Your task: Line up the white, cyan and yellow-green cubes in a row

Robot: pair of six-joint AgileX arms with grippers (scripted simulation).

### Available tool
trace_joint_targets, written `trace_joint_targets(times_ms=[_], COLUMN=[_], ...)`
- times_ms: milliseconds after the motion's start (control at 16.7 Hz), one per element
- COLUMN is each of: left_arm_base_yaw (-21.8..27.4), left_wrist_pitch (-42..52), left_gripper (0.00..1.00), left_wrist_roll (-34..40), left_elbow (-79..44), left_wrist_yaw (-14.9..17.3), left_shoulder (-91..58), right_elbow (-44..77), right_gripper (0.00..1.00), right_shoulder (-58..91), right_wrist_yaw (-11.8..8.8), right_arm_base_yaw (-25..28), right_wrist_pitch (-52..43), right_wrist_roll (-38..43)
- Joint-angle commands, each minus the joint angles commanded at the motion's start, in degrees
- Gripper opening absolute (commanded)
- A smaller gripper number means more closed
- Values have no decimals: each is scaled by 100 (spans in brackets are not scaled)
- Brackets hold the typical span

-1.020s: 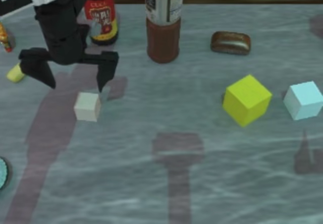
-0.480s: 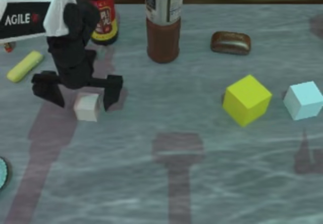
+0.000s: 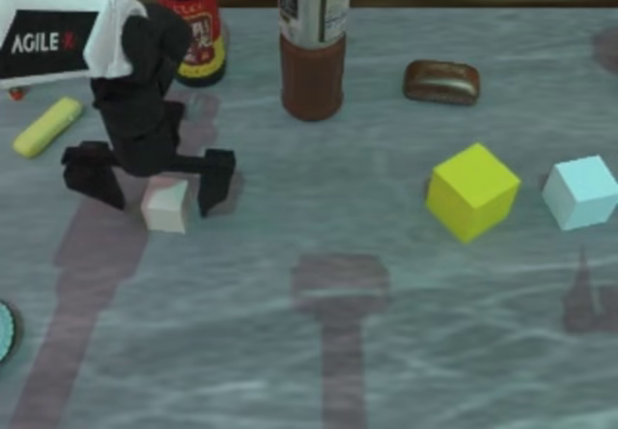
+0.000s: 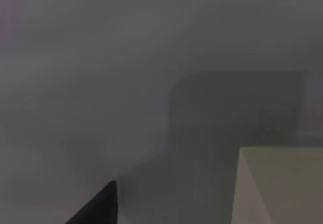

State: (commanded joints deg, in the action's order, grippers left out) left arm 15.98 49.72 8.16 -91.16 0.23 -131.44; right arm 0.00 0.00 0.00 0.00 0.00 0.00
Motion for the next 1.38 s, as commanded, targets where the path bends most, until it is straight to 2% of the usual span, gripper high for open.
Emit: trace_joint_targets(times_ms=[660,1140,1380], left_arm_base_yaw=[0,0,-37], left_wrist_pitch=[0,0,301], left_gripper=[2,0,0], left_wrist_roll=[0,0,-6], left_elbow=[0,0,-239], left_wrist_yaw=[0,0,-28], left_shoulder=[0,0,256], right_elbow=[0,0,0], right_gripper=[100,100,100], right_shoulder=[0,0,0], right_wrist_yaw=[0,0,0], right_arm_base_yaw=[0,0,0], right_wrist_pitch=[0,0,0], right_wrist_roll=[0,0,0])
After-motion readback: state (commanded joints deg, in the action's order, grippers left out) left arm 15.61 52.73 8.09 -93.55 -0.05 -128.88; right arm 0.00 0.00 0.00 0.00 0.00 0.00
